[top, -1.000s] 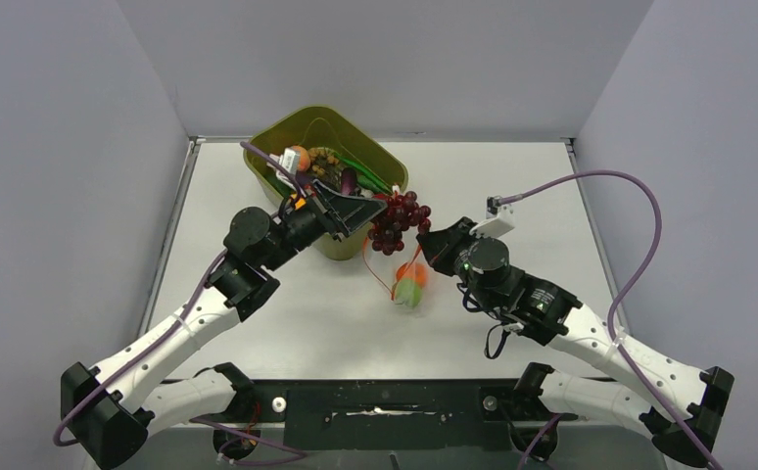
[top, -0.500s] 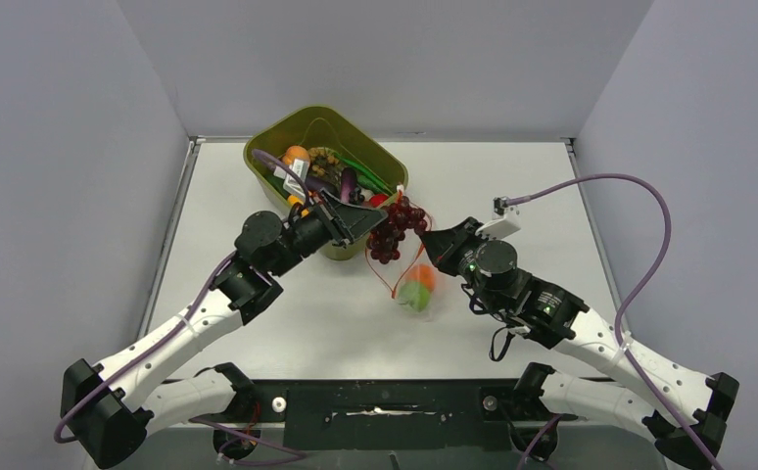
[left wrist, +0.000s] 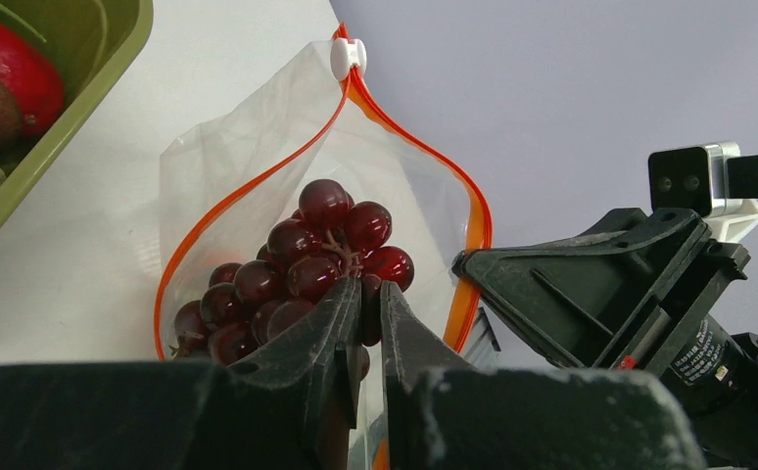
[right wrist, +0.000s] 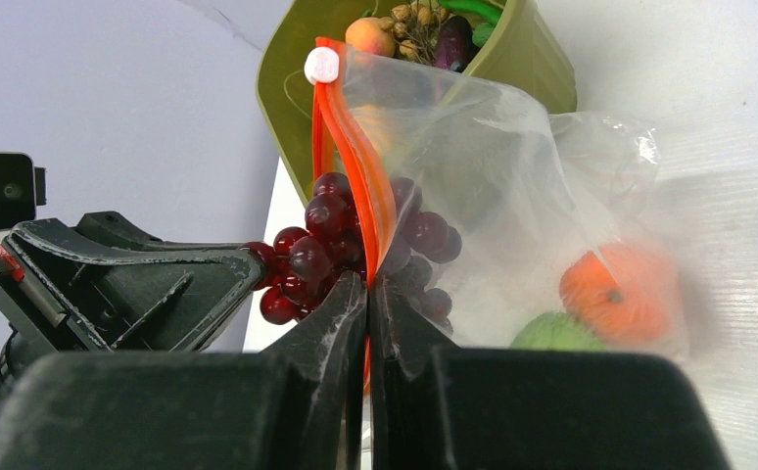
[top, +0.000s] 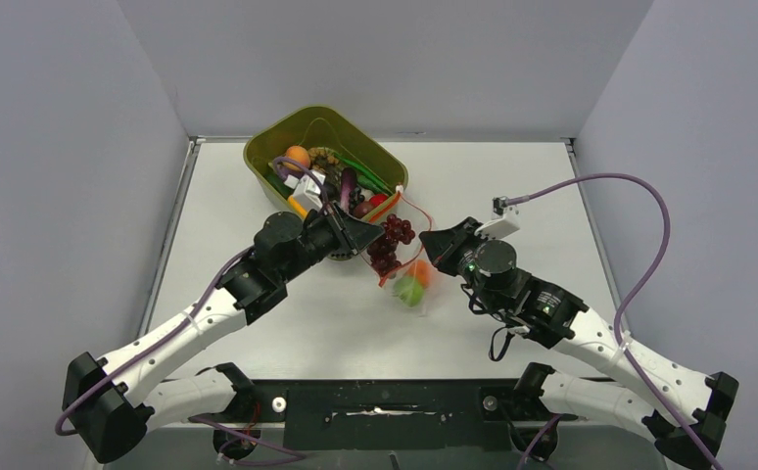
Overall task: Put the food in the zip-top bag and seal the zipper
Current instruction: Place the fake fruit in the zipper food storage bag.
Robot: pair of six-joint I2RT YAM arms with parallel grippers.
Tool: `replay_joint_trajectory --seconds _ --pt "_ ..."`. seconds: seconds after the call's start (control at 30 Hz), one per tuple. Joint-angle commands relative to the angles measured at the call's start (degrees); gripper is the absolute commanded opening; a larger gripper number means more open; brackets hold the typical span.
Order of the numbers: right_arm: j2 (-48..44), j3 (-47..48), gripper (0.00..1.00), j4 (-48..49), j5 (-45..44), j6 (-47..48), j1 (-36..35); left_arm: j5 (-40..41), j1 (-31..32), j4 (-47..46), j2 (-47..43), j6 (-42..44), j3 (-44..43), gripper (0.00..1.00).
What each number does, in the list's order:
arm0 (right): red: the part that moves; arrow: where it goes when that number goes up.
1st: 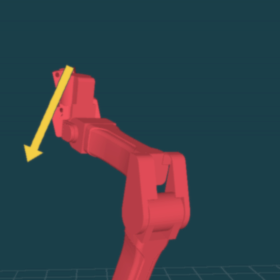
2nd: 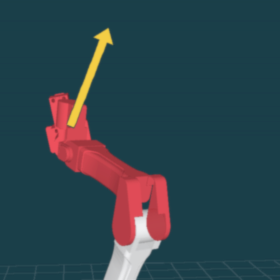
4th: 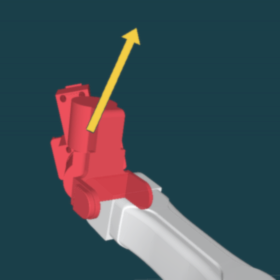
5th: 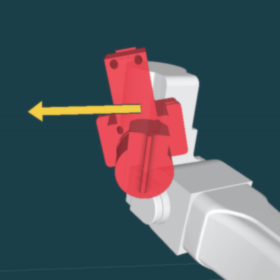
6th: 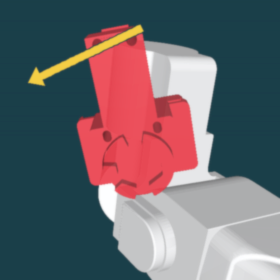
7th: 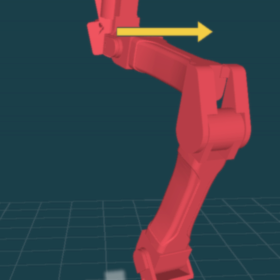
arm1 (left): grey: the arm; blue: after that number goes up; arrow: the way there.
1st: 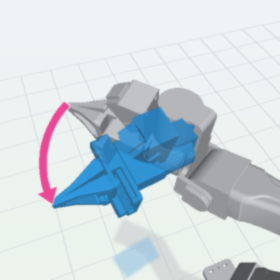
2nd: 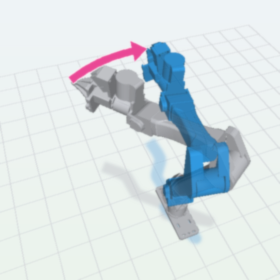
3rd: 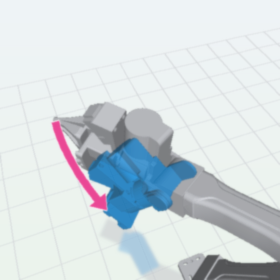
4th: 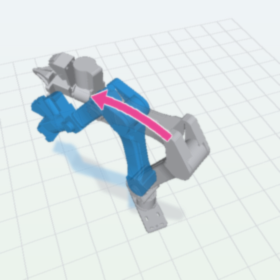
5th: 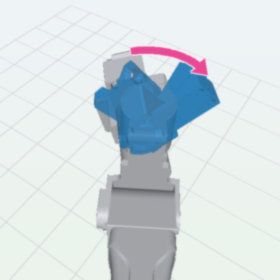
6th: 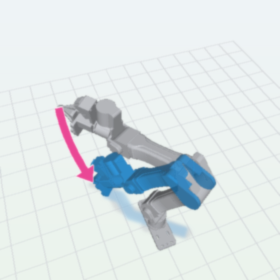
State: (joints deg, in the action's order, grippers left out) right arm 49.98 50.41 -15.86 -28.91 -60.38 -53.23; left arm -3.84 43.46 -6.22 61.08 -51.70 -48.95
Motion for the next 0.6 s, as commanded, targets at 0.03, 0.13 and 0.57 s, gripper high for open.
replay_joint_trajectory --seconds 0.03,0.13,0.57 --pt "0.3 1.4 0.00 5.3 -1.1 0.6 0.2 1.3 0.4 -2.1 -0.4 3.0 -4.1 0.09" --pt "0.7 1.3 0.00 5.7 -0.8 0.8 0.3 -0.1 0.4 -2.5 0.2 3.2 -4.0 0.10" --pt "1.3 0.6 0.00 6.1 1.0 1.0 0.3 -4.6 1.6 -5.4 4.6 3.0 -4.2 0.15"
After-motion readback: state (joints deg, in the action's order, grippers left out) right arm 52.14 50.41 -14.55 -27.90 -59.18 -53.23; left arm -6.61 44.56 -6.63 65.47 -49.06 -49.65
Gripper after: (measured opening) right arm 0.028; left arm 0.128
